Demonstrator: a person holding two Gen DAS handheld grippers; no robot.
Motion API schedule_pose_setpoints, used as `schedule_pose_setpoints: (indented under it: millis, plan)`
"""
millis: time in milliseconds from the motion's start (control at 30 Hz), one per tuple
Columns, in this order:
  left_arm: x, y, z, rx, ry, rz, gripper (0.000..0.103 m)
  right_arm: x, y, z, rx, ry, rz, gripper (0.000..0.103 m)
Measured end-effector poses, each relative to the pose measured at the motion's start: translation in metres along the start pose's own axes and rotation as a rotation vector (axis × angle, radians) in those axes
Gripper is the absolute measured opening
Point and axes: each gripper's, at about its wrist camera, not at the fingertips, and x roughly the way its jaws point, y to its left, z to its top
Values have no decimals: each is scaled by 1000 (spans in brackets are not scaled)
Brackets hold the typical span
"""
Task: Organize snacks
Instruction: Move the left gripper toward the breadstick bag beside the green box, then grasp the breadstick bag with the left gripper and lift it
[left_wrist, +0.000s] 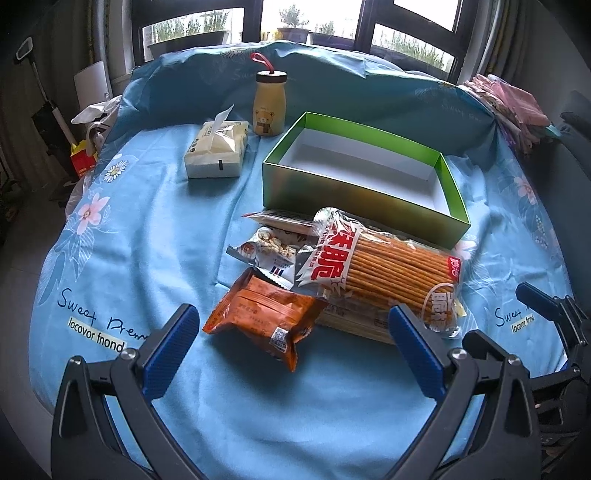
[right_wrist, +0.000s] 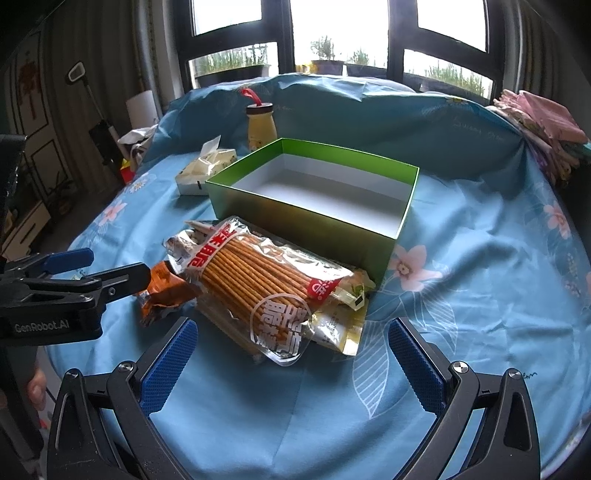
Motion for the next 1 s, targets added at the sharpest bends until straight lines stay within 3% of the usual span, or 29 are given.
schedule_pose_setpoints:
  millis: [767,833,967,1000]
  plan:
    - [6,-2,1,7,10,-9,103,3,1,2,2,4,6,103]
    - [8,2,2,-7,19,-52,103,4,1,2,6,5,10,103]
    - [18,21,5,-86,61,-239,103,7,-2,-2,39,10,43,103]
    - [19,24,6,-91,54,-247,103,9,-3,-3,53,14,56,103]
